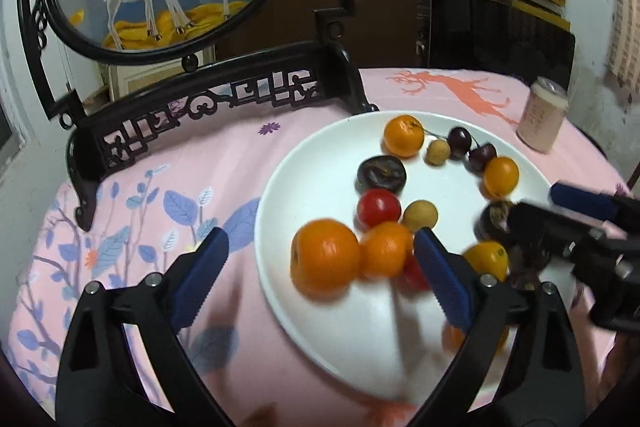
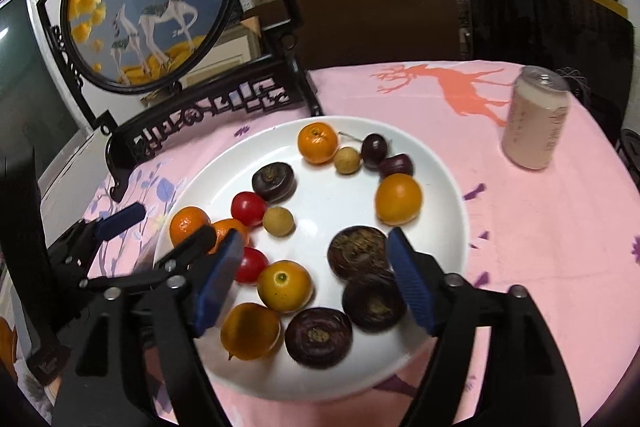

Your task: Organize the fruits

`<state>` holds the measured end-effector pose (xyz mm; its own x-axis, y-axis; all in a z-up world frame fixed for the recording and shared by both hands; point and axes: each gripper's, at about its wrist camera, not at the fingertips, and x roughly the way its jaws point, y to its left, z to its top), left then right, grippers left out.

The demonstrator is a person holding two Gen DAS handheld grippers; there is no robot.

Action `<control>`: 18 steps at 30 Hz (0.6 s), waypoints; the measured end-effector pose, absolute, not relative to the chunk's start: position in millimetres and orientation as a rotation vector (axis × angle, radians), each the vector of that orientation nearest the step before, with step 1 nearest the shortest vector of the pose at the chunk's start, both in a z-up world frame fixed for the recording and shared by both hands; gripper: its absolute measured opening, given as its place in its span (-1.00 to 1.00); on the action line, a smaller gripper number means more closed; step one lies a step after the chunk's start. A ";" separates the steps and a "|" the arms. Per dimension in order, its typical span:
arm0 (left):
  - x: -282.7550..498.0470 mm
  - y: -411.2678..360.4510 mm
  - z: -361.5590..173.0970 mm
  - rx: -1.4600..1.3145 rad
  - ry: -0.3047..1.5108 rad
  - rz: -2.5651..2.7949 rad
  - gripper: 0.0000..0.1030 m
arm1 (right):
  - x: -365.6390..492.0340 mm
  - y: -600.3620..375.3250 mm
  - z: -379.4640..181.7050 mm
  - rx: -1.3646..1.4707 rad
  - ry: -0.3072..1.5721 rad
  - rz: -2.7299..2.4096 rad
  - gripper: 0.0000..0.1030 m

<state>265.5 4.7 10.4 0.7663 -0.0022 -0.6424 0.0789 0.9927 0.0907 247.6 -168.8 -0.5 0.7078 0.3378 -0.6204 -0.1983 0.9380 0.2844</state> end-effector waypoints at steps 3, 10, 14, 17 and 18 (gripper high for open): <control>251.4 0.6 18.2 0.138 0.669 -0.033 0.96 | 233.2 -168.0 8.7 0.158 0.724 0.265 0.60; 207.5 4.5 34.9 0.100 0.669 -0.057 0.96 | 181.0 -180.3 16.7 0.113 0.684 0.172 0.60; 182.2 12.6 37.4 0.080 0.674 -0.057 0.96 | 155.2 -188.7 12.4 0.123 0.691 0.169 0.60; 165.9 21.0 40.0 0.019 0.678 -0.089 0.96 | 137.0 -195.3 7.6 0.154 0.690 0.182 0.60; 159.4 23.4 40.7 -0.001 0.671 -0.095 0.96 | 133.7 -195.8 6.8 0.161 0.692 0.184 0.60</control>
